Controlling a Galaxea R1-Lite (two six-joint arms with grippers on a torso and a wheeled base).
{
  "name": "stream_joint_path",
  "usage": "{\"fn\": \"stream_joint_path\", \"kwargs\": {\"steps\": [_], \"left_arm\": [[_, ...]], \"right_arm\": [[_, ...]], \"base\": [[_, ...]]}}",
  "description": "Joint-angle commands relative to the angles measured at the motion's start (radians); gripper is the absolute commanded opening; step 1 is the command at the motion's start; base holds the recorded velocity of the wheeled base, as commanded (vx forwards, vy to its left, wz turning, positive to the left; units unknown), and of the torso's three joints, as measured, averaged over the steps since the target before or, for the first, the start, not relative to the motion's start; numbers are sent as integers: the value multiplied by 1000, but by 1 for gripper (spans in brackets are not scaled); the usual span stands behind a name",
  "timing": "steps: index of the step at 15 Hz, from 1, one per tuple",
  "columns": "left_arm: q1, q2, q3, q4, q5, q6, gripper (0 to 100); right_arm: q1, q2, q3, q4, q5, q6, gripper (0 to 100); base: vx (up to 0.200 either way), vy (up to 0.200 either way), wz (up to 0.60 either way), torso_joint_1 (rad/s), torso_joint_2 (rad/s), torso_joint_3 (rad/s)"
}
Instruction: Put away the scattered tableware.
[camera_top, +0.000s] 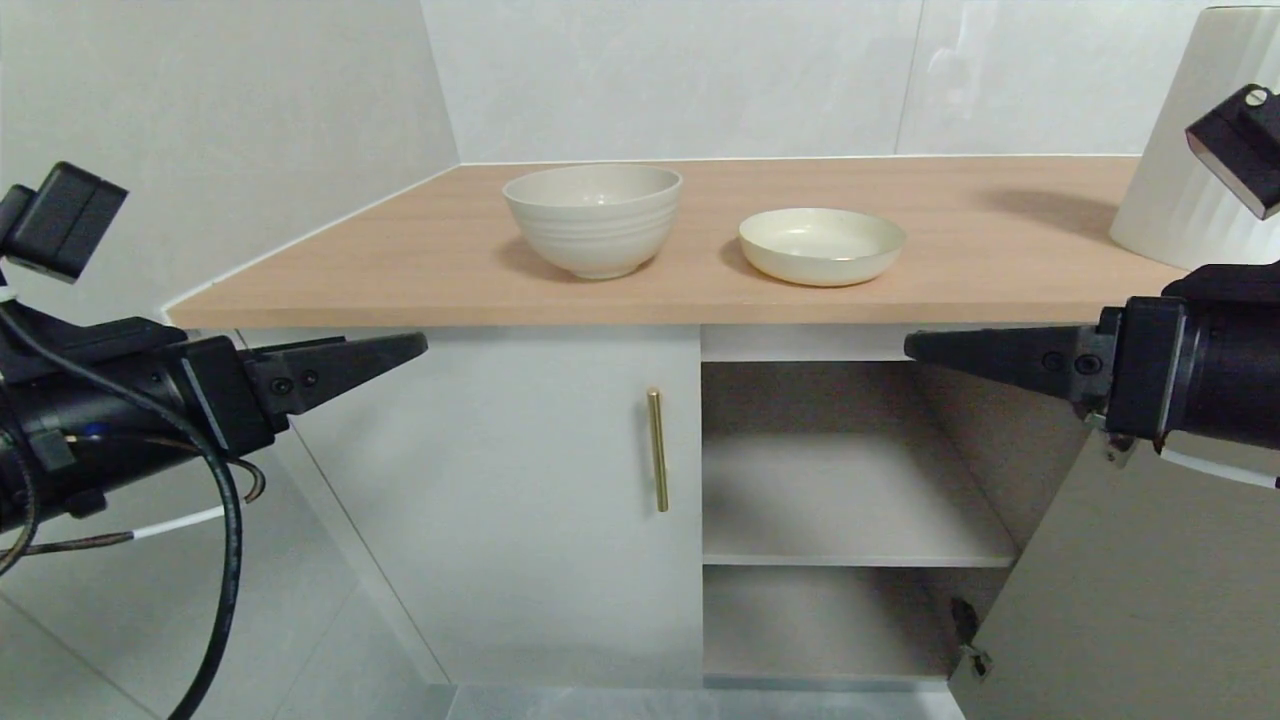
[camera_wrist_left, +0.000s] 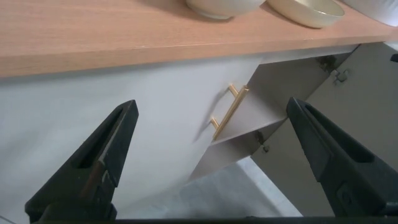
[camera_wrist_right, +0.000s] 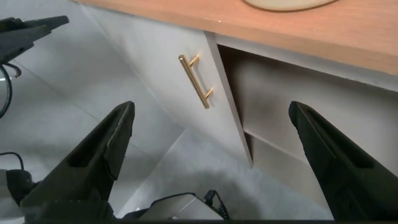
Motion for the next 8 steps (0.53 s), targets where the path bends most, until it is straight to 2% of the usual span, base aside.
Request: {"fn": "stream_joint_path", "kwargs": {"steps": [1,5,8], "left_arm": [[0,1,-1,0,-1,0,100],[0,6,-1,-2,-1,0,100],[0,6,-1,0,-1,0,100]], "right_arm": [[1,6,0,-3,0,-1,100],[1,12,0,-3,-3,-2,100],[-2,21,0,-4,-5,-2,100]], "base": [[0,0,0,41,-115,-51],[0,0,0,123,-281,-237],[0,0,0,98,-538,-269]]}}
